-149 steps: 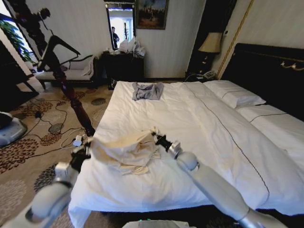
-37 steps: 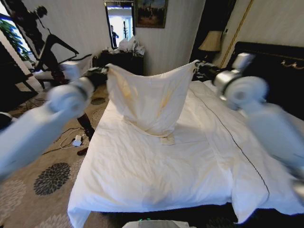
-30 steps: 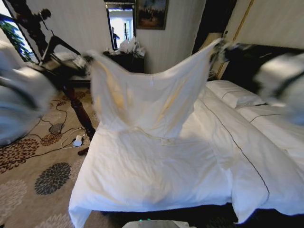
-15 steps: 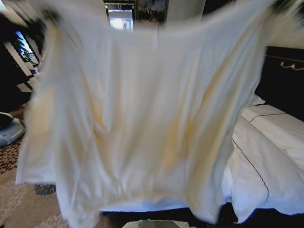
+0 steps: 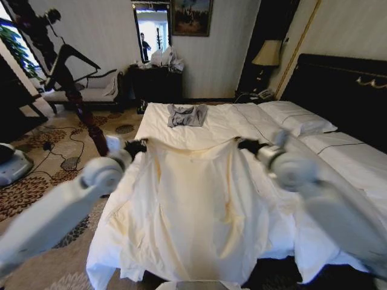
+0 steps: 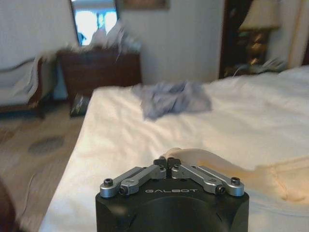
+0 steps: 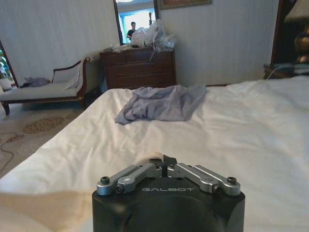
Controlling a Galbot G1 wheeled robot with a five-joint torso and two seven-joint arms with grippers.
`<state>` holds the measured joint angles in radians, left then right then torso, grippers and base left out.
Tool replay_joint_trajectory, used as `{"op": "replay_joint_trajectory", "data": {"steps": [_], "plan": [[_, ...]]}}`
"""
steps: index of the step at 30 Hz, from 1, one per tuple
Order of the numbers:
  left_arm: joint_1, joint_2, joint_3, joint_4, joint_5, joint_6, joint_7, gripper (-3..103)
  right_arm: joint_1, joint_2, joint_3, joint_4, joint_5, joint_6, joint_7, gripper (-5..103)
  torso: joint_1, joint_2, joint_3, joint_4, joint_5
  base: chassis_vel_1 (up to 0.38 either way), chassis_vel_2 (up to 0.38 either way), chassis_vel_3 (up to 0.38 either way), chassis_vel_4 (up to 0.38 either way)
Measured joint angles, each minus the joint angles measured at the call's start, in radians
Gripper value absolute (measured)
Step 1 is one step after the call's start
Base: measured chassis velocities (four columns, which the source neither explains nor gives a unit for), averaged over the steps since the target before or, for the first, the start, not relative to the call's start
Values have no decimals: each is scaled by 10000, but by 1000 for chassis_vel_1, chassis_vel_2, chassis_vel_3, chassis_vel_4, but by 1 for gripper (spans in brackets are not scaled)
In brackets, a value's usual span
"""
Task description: Pick up the clothes from the bed and hang them on the clothes hanger.
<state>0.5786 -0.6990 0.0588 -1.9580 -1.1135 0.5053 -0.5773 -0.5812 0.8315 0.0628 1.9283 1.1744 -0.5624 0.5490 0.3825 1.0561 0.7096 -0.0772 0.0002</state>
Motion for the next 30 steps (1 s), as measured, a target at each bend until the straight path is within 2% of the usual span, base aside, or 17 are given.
{"op": "replay_joint_trajectory", "data": {"steps": [3,9,13,15,16,18,21,23,26,28,30], "plan": [[266,-490,10,663,401,-132,33,0,306,629,-380,-1017,-866,244,-367,0,-5,2,-3,4,-6,0,0,0,0],[206,-1089,77,1403,717,-307,47,0,372,841,-426,-1898,-1632,496,-682,0,-9,4,-5,-9,-3,0,0,0,0],[-332,-1861,454,2430,1106,-474,-18,0,492,991,-397,-2910,-2195,1101,-964,0,-8,4,-5,-8,-1,0,0,0,0],[-389,-1928,479,2527,1161,-480,-55,0,530,1016,-418,-3016,-2269,1178,-995,0,-8,4,-4,-8,-1,0,0,0,0],[-649,-2196,560,2937,1397,-501,-205,0,715,1135,-546,-3445,-2466,1409,-1064,0,-9,4,-5,-7,-2,0,0,0,0],[-813,-2358,574,3169,1478,-502,-265,0,836,1211,-621,-3678,-2510,1475,-1086,0,-8,4,-4,-5,0,0,0,0,0],[-1682,-2934,758,4118,1509,-374,-302,0,1438,1616,-936,-4634,-2698,1607,-1240,0,-6,4,-3,-6,-2,0,0,0,0],[-1853,-3017,839,4280,1509,-345,-277,0,1573,1712,-997,-4806,-2760,1641,-1260,0,-6,4,-4,-6,0,0,0,0,0],[-2579,-3515,1166,5323,1589,-276,-72,0,2404,2484,-1409,-6012,-3676,2147,-1562,0,-7,4,-4,-8,-4,0,0,0,0],[-2680,-3613,1179,5539,1608,-270,-69,0,2583,2733,-1491,-6325,-3820,2229,-1612,0,-7,4,-4,-9,-3,0,0,0,0],[-2929,-3882,1206,6215,1646,-238,68,0,2994,3416,-1663,-7095,-4083,2387,-1709,0,-6,5,-3,-2,-3,0,0,0,0]]}}
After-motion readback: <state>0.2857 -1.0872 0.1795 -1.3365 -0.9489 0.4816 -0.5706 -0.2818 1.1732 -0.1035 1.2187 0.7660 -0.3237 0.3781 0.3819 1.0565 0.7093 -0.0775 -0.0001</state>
